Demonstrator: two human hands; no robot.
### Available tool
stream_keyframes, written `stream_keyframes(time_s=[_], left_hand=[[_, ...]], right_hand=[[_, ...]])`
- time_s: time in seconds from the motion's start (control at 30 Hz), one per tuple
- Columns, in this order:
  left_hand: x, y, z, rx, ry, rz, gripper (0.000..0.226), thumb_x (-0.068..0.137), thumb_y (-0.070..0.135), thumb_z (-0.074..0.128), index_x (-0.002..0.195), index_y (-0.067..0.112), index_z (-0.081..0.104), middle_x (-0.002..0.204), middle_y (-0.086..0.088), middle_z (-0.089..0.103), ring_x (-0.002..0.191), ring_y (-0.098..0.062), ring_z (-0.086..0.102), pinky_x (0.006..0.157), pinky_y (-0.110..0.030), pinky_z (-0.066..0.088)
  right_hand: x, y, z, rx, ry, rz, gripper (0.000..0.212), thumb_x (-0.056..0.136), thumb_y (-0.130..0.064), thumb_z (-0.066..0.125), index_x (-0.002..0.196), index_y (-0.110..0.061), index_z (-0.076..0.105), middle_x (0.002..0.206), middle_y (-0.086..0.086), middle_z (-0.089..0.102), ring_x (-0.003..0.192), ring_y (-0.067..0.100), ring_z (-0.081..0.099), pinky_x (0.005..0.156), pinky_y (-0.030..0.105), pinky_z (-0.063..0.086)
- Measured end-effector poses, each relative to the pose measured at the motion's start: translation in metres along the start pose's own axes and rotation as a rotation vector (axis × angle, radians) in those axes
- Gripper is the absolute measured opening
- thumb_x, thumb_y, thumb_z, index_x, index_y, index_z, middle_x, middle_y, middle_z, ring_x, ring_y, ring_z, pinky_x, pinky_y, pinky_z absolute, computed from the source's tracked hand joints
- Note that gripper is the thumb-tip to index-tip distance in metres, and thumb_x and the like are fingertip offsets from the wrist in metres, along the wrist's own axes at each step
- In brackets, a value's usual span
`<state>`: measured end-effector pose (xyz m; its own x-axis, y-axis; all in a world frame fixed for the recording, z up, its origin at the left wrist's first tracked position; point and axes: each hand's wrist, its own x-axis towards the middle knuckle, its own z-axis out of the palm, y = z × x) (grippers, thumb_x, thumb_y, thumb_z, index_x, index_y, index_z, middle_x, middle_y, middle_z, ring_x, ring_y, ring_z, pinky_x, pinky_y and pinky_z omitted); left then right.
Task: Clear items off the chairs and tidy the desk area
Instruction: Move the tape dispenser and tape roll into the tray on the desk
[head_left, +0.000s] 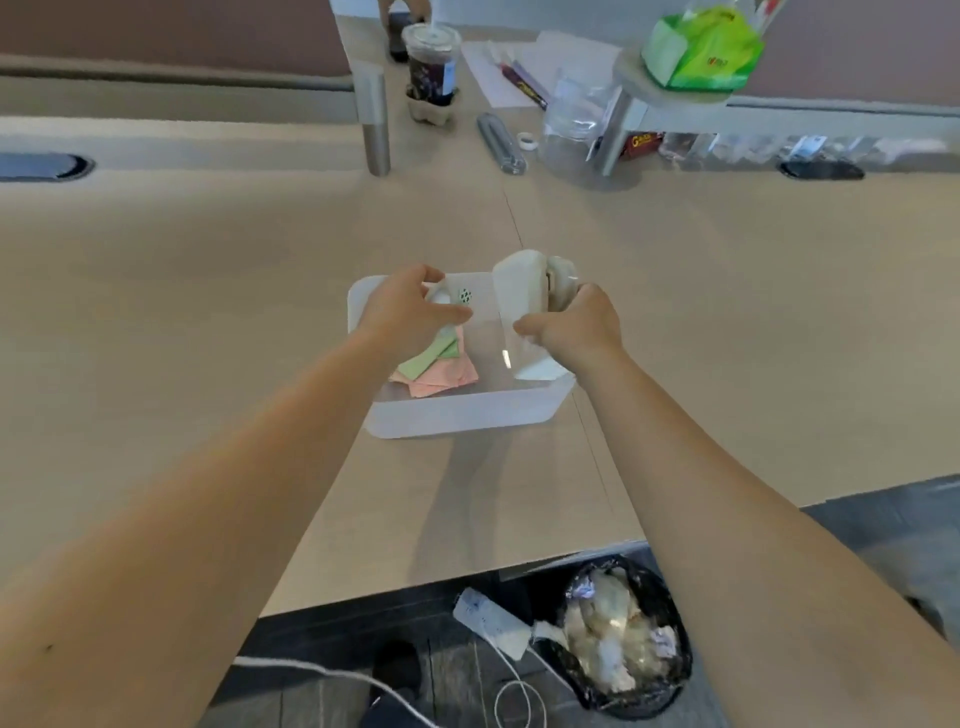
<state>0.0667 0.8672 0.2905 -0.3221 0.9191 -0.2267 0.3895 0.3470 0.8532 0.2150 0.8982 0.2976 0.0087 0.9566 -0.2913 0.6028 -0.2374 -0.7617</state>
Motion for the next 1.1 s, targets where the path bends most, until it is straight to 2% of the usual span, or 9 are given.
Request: stream_keyframes(time_s=[0.13,0.2,0.33,0.63,0.73,0.8,0.9,1.0,1.1], left_hand=[[0.018,-0.007,-0.006,0.051,-0.078,-0.017,0.052,0.078,0.021,0.067,0.126,0.011,0.047,0.128,-0.012,0.053,0.117,-0.026,0.051,0.095,-0.032,0.041],[0.026,-0.01,-0.008,0.09,-0.115,-0.021,0.053,0.078,0.023,0.067,0.126,0.012,0.047,0.129,-0.012,0.053,0.118,-0.026,0.049,0.094,-0.03,0.039],[0.035,-0.016,-0.013,0.164,-0.173,-0.002,0.052,0.079,0.027,0.067,0.126,0.014,0.048,0.129,-0.01,0.052,0.118,-0.024,0.048,0.083,-0.024,0.034],[0.047,-0.034,-0.012,0.244,-0.257,0.043,0.052,0.078,0.025,0.067,0.125,0.014,0.047,0.133,-0.008,0.049,0.119,-0.025,0.048,0.084,-0.026,0.036],[0.049,-0.037,-0.011,0.267,-0.26,0.05,0.052,0.079,0.024,0.066,0.126,0.015,0.046,0.133,-0.007,0.048,0.12,-0.025,0.047,0.083,-0.025,0.034],[0.047,-0.036,-0.01,0.268,-0.256,0.067,0.051,0.079,0.024,0.066,0.126,0.015,0.046,0.133,-0.007,0.048,0.12,-0.025,0.046,0.083,-0.025,0.033],[0.045,-0.034,-0.009,0.286,-0.24,0.113,0.052,0.079,0.022,0.066,0.126,0.016,0.046,0.133,-0.007,0.049,0.121,-0.024,0.046,0.088,-0.027,0.036],[0.045,-0.031,-0.005,0.353,-0.245,0.161,0.055,0.078,0.022,0.067,0.128,0.015,0.045,0.134,-0.009,0.046,0.122,-0.025,0.044,0.087,-0.026,0.034],[0.044,-0.026,0.004,0.461,-0.293,0.204,0.056,0.079,0.021,0.065,0.13,0.014,0.043,0.135,-0.012,0.041,0.123,-0.027,0.042,0.092,-0.029,0.036]], right_hand=[[0.008,-0.008,0.023,-0.13,-0.019,0.015,0.026,0.072,-0.012,0.067,0.088,-0.014,0.047,0.069,-0.004,0.044,0.081,0.022,0.049,0.049,0.024,0.033],[0.011,-0.008,0.033,-0.229,-0.025,0.047,0.023,0.074,-0.014,0.066,0.083,-0.013,0.044,0.075,0.001,0.048,0.082,0.026,0.05,0.058,0.027,0.034],[0.019,-0.002,0.05,-0.433,0.025,0.065,0.03,0.079,-0.014,0.063,0.106,-0.006,0.052,0.105,0.012,0.063,0.102,0.031,0.06,0.068,0.025,0.035],[0.045,0.012,0.07,-0.658,0.055,0.134,0.05,0.081,-0.009,0.061,0.125,0.001,0.038,0.129,0.016,0.05,0.117,0.033,0.053,0.086,0.036,0.046],[0.044,0.009,0.068,-0.699,0.09,0.066,0.054,0.084,-0.01,0.062,0.128,0.001,0.034,0.134,0.016,0.044,0.12,0.031,0.05,0.08,0.035,0.044],[0.041,0.001,0.061,-0.661,0.134,-0.025,0.05,0.086,-0.011,0.059,0.128,-0.001,0.035,0.134,0.015,0.044,0.122,0.031,0.046,0.087,0.037,0.043],[0.03,-0.014,0.043,-0.42,0.212,-0.136,0.037,0.087,-0.015,0.052,0.123,-0.005,0.045,0.122,0.011,0.054,0.113,0.029,0.051,0.088,0.034,0.042],[0.017,-0.017,0.026,-0.159,0.233,-0.14,0.028,0.085,-0.017,0.052,0.112,-0.008,0.054,0.079,-0.007,0.051,0.089,0.02,0.052,0.073,0.026,0.04],[0.01,-0.009,0.012,-0.037,0.251,-0.089,0.021,0.084,-0.017,0.052,0.104,-0.012,0.058,0.07,-0.013,0.046,0.079,0.015,0.049,0.057,0.016,0.035]])
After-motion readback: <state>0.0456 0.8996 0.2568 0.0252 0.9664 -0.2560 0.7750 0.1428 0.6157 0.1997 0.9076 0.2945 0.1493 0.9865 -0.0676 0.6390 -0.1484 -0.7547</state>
